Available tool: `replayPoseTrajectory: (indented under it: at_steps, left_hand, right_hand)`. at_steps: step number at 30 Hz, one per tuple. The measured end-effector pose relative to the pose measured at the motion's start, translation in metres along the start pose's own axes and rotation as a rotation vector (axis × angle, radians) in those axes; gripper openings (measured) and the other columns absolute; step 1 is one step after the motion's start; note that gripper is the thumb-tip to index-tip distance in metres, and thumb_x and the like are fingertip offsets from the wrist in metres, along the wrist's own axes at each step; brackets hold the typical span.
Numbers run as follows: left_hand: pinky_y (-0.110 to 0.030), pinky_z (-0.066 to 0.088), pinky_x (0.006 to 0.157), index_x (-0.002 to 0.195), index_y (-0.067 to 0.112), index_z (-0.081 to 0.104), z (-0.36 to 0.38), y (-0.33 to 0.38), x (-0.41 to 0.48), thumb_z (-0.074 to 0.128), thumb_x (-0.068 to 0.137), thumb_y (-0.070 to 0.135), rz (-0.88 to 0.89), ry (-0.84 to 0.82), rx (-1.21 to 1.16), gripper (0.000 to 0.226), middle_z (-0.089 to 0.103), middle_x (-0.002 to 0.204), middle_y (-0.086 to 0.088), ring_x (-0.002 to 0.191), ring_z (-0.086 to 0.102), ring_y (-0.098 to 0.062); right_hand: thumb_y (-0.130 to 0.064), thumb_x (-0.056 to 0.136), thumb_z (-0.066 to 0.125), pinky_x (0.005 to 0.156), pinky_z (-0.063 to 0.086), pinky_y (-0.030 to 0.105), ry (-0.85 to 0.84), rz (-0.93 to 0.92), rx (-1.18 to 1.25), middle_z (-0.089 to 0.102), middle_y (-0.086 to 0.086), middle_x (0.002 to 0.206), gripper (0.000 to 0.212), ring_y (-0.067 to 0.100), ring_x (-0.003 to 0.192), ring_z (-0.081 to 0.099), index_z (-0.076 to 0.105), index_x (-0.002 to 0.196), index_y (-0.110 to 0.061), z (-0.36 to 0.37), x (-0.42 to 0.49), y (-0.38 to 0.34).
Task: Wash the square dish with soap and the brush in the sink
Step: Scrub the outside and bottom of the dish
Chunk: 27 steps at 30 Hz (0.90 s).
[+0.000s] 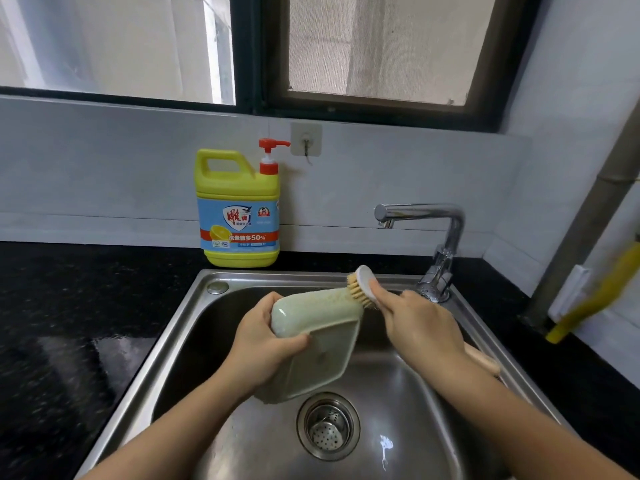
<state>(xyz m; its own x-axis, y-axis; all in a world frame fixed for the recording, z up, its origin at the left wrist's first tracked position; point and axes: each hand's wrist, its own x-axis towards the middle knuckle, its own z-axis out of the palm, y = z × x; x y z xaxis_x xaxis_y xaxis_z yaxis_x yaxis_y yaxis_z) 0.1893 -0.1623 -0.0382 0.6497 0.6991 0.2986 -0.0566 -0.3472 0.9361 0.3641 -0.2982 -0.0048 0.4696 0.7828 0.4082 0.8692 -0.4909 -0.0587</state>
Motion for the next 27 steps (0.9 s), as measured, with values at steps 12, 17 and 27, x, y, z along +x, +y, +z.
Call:
replayPoseTrajectory:
  at_steps: [12,17,27]
  left_hand:
    - [-0.023,0.052,0.061,0.084,0.017,0.058,0.002,-0.006,-0.001,0.073,0.049,0.029,0.06,0.025,0.098,0.04,0.064,0.078,-0.001,0.071,0.061,-0.007]
    - [-0.019,0.048,0.057,0.081,0.02,0.056,0.003,-0.004,-0.002,0.074,0.053,0.023,0.065,0.021,0.139,0.033,0.061,0.076,0.002,0.07,0.058,-0.002]
    - [-0.015,0.05,0.061,0.087,0.027,0.057,0.004,-0.008,-0.003,0.078,0.061,0.001,0.101,-0.055,0.223,0.043,0.065,0.083,0.004,0.075,0.062,-0.001]
  right_hand:
    - [-0.015,0.071,0.043,0.034,0.034,0.026,0.228,-0.282,-0.171,0.051,0.004,0.057,0.051,0.022,0.04,0.048,0.069,0.114,-0.024,0.001,-0.021,-0.041]
    - [-0.011,0.093,0.039,0.063,0.038,0.035,-0.052,-0.051,-0.212,0.055,0.008,0.1,0.063,0.03,0.089,0.059,0.02,0.148,-0.032,-0.003,-0.003,-0.01]
    - [-0.018,0.048,0.086,0.036,0.025,0.024,0.085,-0.389,-0.126,0.051,0.001,0.055,0.068,0.019,0.038,0.049,0.068,0.113,-0.028,-0.013,-0.015,-0.048]
